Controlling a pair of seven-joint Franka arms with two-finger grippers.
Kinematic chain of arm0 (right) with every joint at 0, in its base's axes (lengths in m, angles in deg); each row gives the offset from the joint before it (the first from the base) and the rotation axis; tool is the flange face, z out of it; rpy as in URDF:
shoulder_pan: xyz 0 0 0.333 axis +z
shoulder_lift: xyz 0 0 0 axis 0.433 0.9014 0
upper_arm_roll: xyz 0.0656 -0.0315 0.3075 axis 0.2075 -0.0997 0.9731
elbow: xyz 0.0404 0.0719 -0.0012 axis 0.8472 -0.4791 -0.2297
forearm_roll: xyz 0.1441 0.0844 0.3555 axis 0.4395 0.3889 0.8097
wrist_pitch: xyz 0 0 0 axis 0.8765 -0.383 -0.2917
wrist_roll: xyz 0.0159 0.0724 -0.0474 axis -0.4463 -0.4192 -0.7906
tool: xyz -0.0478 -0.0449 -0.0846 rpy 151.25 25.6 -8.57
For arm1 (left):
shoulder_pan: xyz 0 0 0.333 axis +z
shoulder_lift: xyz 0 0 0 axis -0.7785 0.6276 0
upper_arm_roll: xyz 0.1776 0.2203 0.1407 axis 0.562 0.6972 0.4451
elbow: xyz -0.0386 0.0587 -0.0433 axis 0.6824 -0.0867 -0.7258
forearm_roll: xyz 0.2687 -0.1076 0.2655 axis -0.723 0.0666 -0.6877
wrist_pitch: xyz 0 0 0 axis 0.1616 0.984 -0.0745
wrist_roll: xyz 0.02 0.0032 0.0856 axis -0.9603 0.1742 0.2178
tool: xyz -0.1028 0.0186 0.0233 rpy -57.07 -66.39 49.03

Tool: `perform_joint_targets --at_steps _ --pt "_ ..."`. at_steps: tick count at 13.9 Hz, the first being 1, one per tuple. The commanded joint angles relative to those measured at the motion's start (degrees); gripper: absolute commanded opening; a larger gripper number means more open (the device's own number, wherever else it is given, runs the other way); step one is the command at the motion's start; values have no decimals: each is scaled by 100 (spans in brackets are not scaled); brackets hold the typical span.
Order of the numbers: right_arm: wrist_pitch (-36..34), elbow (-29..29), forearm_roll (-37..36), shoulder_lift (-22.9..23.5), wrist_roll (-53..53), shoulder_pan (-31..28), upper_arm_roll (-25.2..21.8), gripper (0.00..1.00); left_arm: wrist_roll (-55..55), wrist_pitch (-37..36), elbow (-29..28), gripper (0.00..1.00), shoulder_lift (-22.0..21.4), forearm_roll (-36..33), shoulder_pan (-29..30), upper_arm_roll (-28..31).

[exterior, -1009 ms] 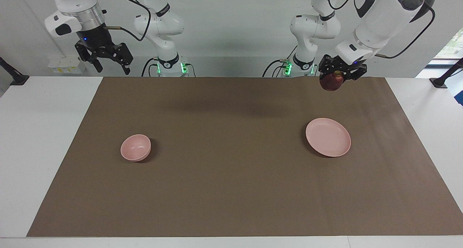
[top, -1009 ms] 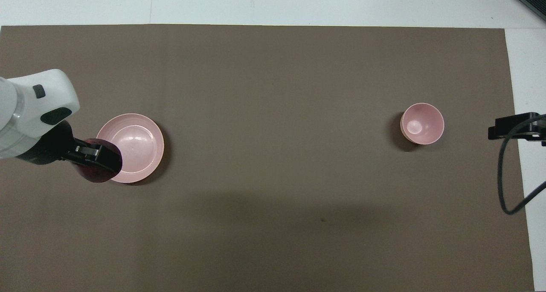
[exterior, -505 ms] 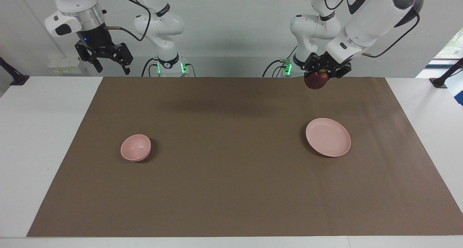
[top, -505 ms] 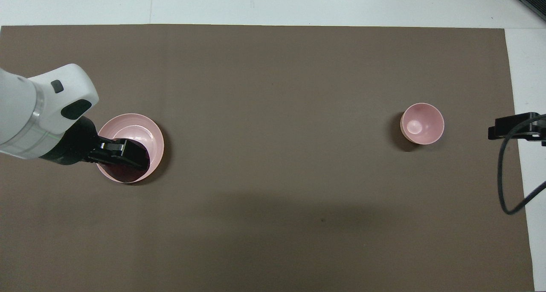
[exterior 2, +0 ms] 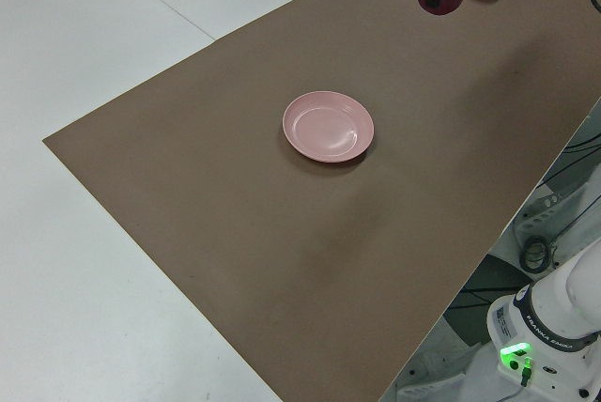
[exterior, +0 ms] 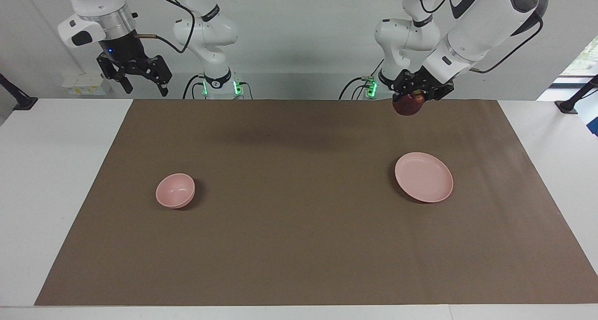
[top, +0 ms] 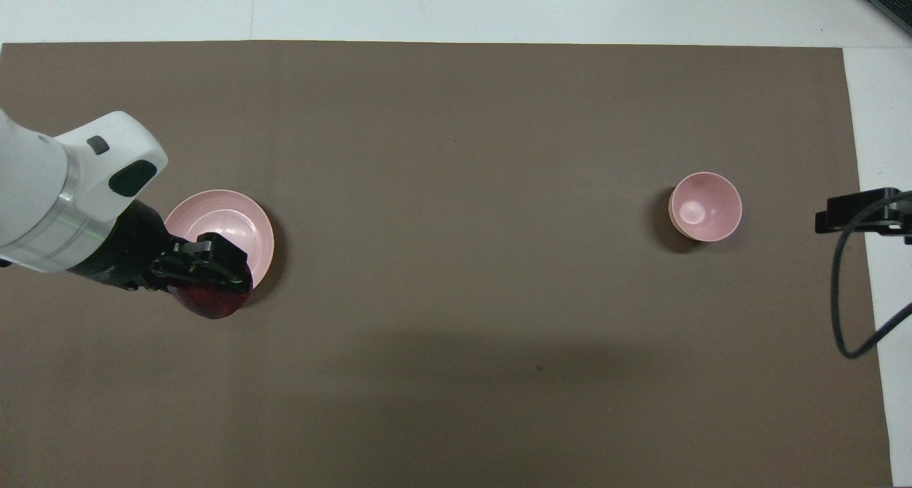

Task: Move apple from plate to bowl
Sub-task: 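Lift the apple with the left gripper while the right gripper reaches inward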

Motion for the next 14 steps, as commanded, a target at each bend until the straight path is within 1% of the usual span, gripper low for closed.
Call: perform_joint_targets --at_steps 1,3,5,6,7,9,11,14 --pt "13 -40 -31 -38 -85 -82 59 100 -617 -289 101 0 -4 261 -83 -47" --pt "13 -40 -31 -38 -85 -82 59 100 -1408 -325 101 0 14 612 -83 -119" --pt "13 -31 -31 -38 -85 -82 59 100 -1910 -369 101 0 14 1130 -83 -110" --pt "13 -40 -31 -38 -85 -82 59 100 -2165 -352 101 0 14 1246 -83 -162" --pt "13 -31 -31 -38 -85 -82 59 100 -2315 -360 84 0 22 1360 -83 -293" --pt "13 -31 -31 -38 -85 -82 59 100 -2483 -395 31 0 49 1650 -92 -356" --pt "13 -31 -31 -38 -85 -82 59 100 -2658 -544 22 0 224 2176 -83 -365" --pt "13 -31 -31 -38 -85 -82 59 100 -3062 -527 -127 0 400 2871 -83 -365"
